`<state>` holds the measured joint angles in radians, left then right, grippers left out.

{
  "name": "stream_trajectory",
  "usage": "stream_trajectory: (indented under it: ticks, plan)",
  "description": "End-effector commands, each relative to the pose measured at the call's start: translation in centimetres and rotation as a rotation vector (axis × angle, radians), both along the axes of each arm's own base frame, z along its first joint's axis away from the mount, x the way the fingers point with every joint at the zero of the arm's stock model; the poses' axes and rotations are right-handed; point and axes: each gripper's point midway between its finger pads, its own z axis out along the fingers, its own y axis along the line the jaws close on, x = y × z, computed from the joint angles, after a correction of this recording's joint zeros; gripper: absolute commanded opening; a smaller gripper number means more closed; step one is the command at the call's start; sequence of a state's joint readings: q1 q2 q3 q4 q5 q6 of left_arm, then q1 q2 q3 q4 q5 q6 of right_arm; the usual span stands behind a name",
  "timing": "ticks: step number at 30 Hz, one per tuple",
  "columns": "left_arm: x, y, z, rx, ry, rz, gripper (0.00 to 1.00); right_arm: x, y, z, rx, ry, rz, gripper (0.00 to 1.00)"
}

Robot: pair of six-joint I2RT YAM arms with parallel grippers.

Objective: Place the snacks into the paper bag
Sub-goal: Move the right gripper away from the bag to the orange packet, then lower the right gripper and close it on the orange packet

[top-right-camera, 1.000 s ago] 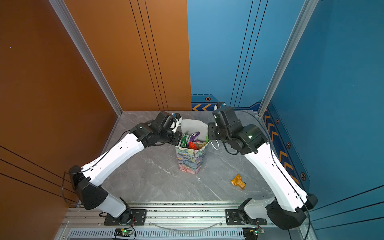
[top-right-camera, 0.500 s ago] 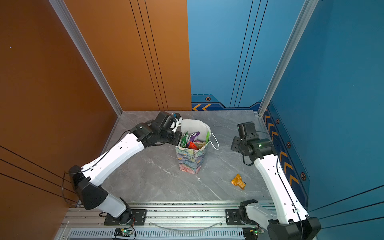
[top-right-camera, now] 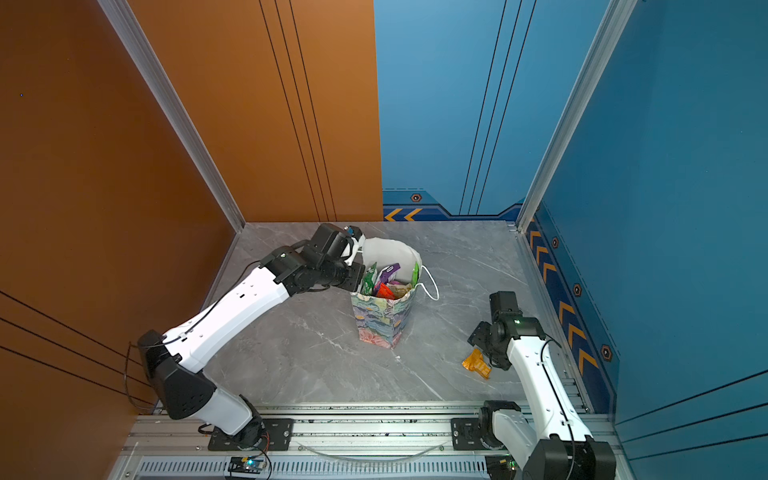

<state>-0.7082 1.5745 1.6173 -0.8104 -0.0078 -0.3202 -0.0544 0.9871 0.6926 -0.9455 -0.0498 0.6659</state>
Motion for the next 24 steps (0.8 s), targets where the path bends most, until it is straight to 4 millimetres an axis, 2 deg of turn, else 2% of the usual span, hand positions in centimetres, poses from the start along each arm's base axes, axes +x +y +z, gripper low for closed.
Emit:
stream_trajectory:
  ticks: [1, 6, 11, 16, 24]
  plan:
    - [-0.2, -0.4, 0.6, -0.004, -0.036, -0.018, 0.01, -0.2, -0.5, -0.5, 0.003, -0.048, -0.095, 0.75]
    - [-0.2, -0.2, 0.7, -0.001, -0.040, -0.015, 0.02, -1.3, -1.1, -1.9, -0.014, -0.065, -0.153, 0.80]
    - [-0.1, -0.3, 0.5, 0.001, -0.035, -0.017, 0.02, -1.7, -0.2, -3.4, 0.041, -0.044, -0.166, 0.79]
    - [-0.1, -0.3, 0.5, 0.002, -0.036, -0.013, 0.02, -2.5, 0.0, -5.2, 0.045, -0.014, -0.191, 0.73]
    - [0.0, -0.3, 0.3, 0.007, -0.033, -0.011, 0.02, -1.8, 0.4, -6.1, 0.049, -0.022, -0.191, 0.62]
